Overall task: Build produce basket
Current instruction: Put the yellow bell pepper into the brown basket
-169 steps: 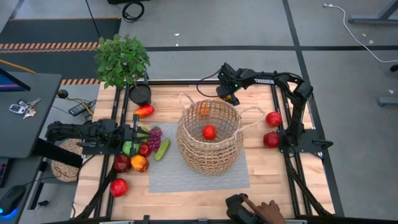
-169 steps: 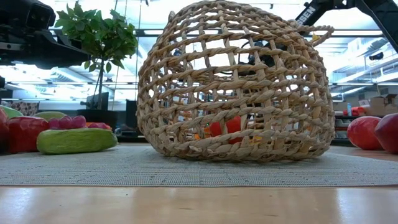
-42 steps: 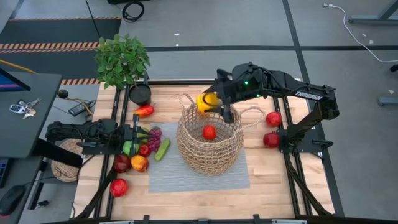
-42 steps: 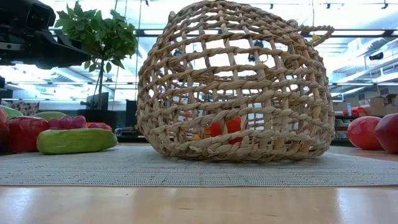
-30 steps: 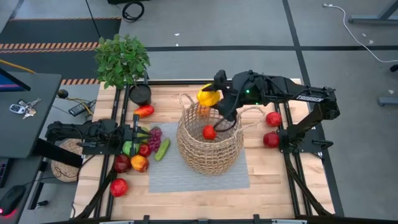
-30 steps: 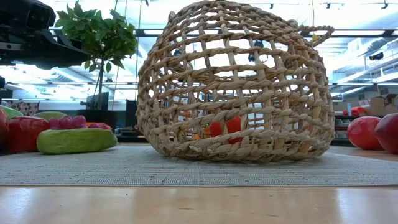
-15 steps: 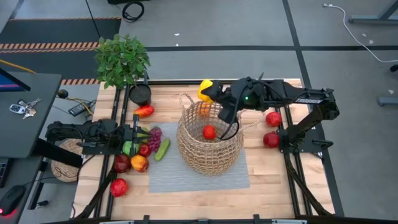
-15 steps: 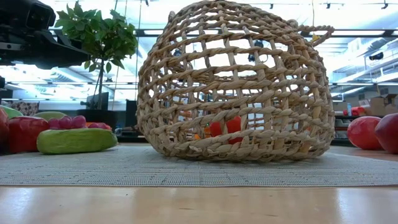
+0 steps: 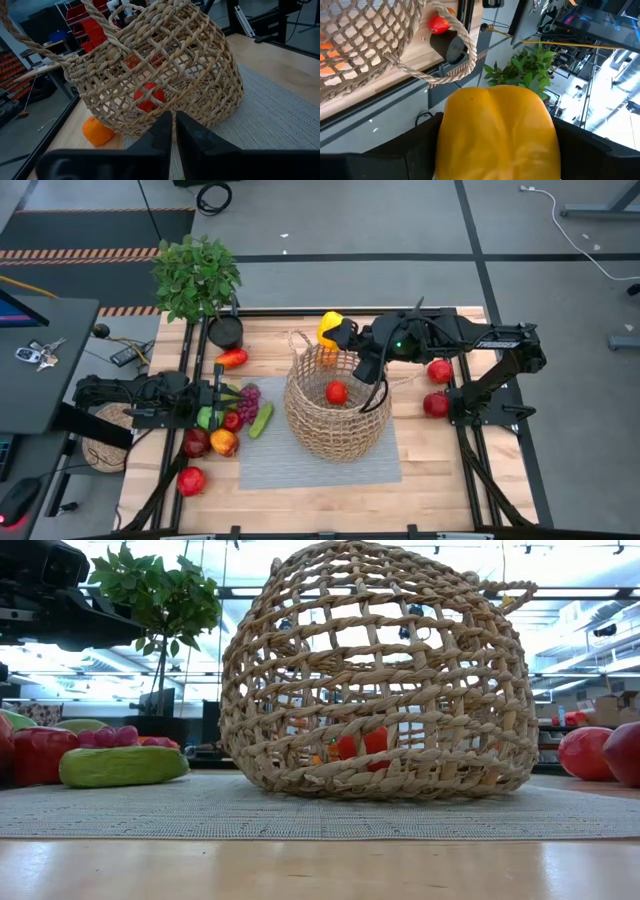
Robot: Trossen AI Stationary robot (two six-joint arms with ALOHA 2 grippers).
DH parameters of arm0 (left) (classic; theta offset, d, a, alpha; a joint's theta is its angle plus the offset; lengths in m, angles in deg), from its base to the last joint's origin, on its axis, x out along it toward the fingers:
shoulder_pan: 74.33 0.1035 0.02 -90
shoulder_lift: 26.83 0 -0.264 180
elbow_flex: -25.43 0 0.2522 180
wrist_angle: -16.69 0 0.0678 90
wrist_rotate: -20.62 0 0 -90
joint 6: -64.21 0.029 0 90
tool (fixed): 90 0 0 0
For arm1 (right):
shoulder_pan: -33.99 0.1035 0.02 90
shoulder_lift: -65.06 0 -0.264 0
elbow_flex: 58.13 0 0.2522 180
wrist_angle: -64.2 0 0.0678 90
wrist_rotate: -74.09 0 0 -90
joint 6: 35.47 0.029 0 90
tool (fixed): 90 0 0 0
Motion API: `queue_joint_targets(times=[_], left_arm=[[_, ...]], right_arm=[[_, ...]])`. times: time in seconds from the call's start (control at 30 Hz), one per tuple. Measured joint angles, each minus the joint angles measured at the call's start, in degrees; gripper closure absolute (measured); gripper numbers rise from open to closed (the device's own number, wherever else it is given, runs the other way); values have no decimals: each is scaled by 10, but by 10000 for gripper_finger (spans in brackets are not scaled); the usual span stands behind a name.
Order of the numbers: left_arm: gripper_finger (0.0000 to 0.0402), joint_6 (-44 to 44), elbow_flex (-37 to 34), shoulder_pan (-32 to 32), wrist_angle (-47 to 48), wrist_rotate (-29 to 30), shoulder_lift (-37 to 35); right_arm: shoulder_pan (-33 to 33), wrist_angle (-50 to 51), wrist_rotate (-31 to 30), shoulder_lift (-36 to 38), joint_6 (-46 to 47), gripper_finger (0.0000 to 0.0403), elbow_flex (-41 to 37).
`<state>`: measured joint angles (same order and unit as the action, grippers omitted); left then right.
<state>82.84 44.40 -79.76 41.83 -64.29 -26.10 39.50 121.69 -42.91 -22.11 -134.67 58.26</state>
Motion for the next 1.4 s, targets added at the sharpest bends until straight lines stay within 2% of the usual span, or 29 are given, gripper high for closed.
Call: queue_joint_targets(times=[0.13,0.3,0.57,0.97,1.1,1.23,1.3,1.4], left_arm=[[374,0,0,0,0,0,0],[368,0,0,0,0,0,0],[368,0,0,0,0,0,0],[369,0,0,0,0,0,0],[366,0,0,0,0,0,0],[367,0,0,0,0,0,0],[368,0,0,0,0,0,0],[371,0,0,0,0,0,0]], right_arm=[[-3,-4,23,0,38,80,0],[-28,-10,140,1,137,80,0],[-90,-34,288,3,298,80,0],[-174,-85,523,2,703,80,0],[-183,-112,515,2,880,80,0],[-189,-110,426,2,1086,80,0],[-193,-97,390,2,1128,80,0],[-198,-94,370,2,1153,80,0]])
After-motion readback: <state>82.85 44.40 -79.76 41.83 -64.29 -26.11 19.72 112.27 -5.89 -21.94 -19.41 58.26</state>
